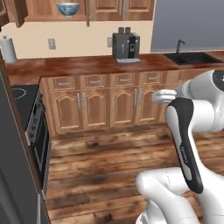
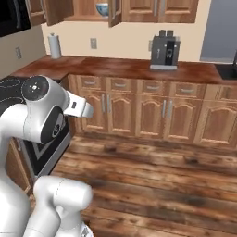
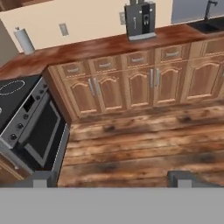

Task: Take the smaller bowl and place it next to the appetizer plate on the dining counter , and place the larger bowl next to the plate with cooked food.

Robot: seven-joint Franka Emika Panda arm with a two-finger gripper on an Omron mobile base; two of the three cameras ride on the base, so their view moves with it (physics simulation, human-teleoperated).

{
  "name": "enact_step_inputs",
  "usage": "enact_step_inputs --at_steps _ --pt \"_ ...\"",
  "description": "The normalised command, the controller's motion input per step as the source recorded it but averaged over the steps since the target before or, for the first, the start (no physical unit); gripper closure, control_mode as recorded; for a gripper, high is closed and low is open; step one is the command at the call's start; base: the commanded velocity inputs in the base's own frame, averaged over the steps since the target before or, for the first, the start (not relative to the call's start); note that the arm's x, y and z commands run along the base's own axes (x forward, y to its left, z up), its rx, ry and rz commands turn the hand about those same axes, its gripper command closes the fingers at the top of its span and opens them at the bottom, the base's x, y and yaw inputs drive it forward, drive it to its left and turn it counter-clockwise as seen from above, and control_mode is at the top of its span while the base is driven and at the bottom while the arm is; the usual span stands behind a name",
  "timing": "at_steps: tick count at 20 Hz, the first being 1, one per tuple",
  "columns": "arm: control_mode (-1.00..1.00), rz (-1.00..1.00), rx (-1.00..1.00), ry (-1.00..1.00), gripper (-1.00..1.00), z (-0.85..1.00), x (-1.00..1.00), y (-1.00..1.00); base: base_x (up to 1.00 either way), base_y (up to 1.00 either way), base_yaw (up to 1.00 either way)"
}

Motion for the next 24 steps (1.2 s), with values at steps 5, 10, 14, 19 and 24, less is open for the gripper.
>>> enact_step_inputs --at_steps 5,10,14,19,24 --pt "1.00 0.00 0.00 0.00 -1.00 0.00 0.00 0.00 1.00 0.00 0.11" --pt "1.00 0.00 0.00 0.00 -1.00 0.00 0.00 0.00 1.00 0.03 0.10" --pt "1.00 0.00 0.00 0.00 -1.00 0.00 0.00 0.00 1.00 0.18 0.10" --pt "1.00 0.00 0.00 0.00 -1.00 0.00 0.00 0.00 1.00 0.41 0.08" --pt "1.00 0.00 0.00 0.00 -1.00 0.00 0.00 0.00 1.00 0.38 0.06"
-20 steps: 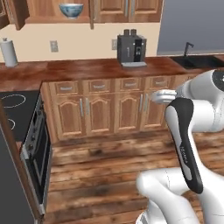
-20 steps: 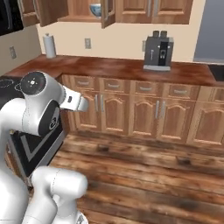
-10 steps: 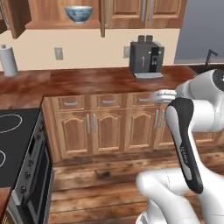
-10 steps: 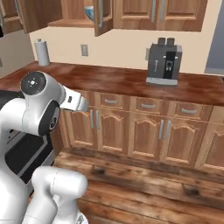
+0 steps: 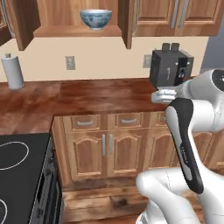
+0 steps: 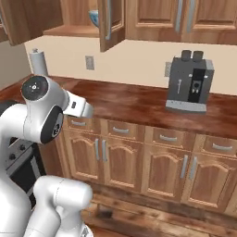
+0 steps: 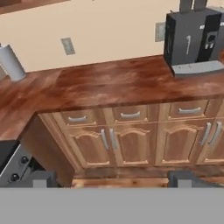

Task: Take the smaller bowl and place it next to the appetizer plate on the dining counter , and place the larger bowl next to the plate with cooked food.

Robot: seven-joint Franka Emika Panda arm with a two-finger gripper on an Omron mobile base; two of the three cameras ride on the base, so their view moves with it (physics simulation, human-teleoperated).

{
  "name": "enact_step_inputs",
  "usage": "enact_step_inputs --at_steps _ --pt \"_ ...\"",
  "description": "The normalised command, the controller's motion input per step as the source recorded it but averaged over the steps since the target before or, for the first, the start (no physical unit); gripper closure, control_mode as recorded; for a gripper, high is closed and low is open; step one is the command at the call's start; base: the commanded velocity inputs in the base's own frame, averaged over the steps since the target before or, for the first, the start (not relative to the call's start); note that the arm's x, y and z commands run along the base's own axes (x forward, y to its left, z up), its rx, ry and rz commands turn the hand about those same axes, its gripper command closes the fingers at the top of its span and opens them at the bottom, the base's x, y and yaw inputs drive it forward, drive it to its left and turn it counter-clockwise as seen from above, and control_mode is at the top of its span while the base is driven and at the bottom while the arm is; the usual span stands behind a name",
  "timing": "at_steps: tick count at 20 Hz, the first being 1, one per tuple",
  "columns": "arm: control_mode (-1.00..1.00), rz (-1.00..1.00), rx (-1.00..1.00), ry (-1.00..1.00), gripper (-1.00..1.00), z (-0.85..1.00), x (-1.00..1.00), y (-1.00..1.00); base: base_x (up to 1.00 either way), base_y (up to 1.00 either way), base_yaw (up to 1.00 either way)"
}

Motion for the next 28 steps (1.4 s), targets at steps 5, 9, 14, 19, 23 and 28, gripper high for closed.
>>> enact_step_inputs --at_steps 5,9,14,19,23,28 --pt "1.00 0.00 0.00 0.00 -1.00 0.00 0.00 0.00 1.00 0.34 0.05" --pt "1.00 0.00 0.00 0.00 -1.00 0.00 0.00 0.00 1.00 0.65 0.01" --pt "1.00 0.00 0.00 0.00 -1.00 0.00 0.00 0.00 1.00 0.84 -0.02" --pt "1.00 0.00 0.00 0.00 -1.00 0.00 0.00 0.00 1.00 0.04 0.00" --pt "1.00 0.00 0.00 0.00 -1.00 0.00 0.00 0.00 1.00 0.45 -0.15" --pt "1.00 0.00 0.00 0.00 -1.00 0.00 0.00 0.00 0.92 0.56 -0.41"
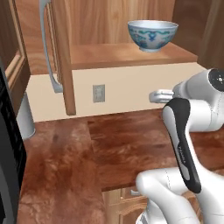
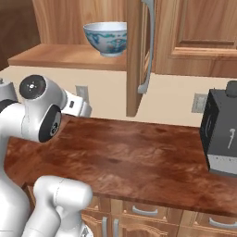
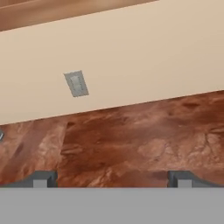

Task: Take the smaller bowl and place it next to the appetizer plate on the dining counter , and place the larger bowl next to the plate with cooked food.

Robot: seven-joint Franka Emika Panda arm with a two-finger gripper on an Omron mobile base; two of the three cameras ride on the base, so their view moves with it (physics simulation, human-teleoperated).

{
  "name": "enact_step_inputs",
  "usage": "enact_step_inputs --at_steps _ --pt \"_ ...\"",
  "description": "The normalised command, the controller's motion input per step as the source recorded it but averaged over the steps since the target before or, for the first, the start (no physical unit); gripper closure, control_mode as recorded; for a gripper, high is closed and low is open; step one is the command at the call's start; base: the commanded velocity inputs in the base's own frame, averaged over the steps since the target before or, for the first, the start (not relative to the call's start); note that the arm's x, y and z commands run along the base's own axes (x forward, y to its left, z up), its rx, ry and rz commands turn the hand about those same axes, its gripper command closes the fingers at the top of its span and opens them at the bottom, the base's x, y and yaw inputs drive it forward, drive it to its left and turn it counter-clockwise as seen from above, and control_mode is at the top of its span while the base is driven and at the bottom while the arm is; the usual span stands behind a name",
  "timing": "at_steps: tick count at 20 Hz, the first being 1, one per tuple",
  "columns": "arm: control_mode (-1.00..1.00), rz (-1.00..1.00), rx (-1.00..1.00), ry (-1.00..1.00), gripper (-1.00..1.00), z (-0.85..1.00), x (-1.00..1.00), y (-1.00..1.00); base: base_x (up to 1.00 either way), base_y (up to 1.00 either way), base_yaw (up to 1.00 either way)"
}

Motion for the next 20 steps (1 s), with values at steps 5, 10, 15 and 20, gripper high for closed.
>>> enact_step_inputs --at_steps 5,10,15,20 --pt "1.00 0.00 0.00 0.00 -1.00 0.00 0.00 0.00 0.67 0.78 -0.34" --pt "1.00 0.00 0.00 0.00 -1.00 0.00 0.00 0.00 0.25 0.49 -0.02" --pt "-1.00 -0.05 0.05 -0.08 -1.00 0.32 -0.26 0.09 -0.02 0.15 0.00" --pt "-1.00 -0.16 0.14 -0.16 -1.00 0.80 -0.40 0.07 0.00 0.00 0.00"
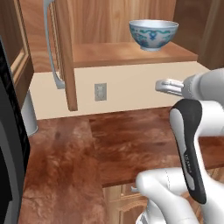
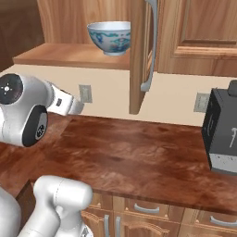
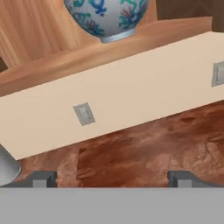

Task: Take the smaller bowl and place it next to the appetizer plate on the dining counter , and place the larger bowl next to the plate with cooked food.

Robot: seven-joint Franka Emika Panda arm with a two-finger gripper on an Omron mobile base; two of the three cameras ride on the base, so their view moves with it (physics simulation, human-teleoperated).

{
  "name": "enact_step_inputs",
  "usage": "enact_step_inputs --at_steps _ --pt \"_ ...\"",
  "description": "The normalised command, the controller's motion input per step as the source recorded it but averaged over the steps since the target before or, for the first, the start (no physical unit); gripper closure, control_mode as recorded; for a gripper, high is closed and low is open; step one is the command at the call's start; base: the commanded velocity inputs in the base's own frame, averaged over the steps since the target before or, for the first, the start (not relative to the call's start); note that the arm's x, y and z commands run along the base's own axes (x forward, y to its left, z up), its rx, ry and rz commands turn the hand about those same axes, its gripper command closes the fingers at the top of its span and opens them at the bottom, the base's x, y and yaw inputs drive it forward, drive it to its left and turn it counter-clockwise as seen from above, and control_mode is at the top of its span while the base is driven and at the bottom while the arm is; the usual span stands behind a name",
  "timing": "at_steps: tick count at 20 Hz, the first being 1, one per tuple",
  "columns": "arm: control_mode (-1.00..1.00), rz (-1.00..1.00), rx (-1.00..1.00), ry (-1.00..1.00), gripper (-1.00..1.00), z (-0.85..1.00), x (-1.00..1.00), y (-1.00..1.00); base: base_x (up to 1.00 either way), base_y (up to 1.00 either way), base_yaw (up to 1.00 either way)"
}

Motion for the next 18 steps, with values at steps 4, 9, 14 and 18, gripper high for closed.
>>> enact_step_inputs --at_steps 4,9,14,18 --pt "-1.00 -0.18 0.15 -0.11 -1.00 0.74 -0.19 0.03 0.00 0.00 0.00" --pt "-1.00 -0.23 0.19 -0.13 -1.00 0.68 -0.11 0.00 0.00 0.00 0.00" --pt "-1.00 -0.22 0.25 -0.15 -1.00 0.60 -0.10 0.01 0.00 0.00 0.00" --pt "-1.00 -0.21 0.39 -0.15 -1.00 0.32 0.00 0.00 0.00 0.00 0.00"
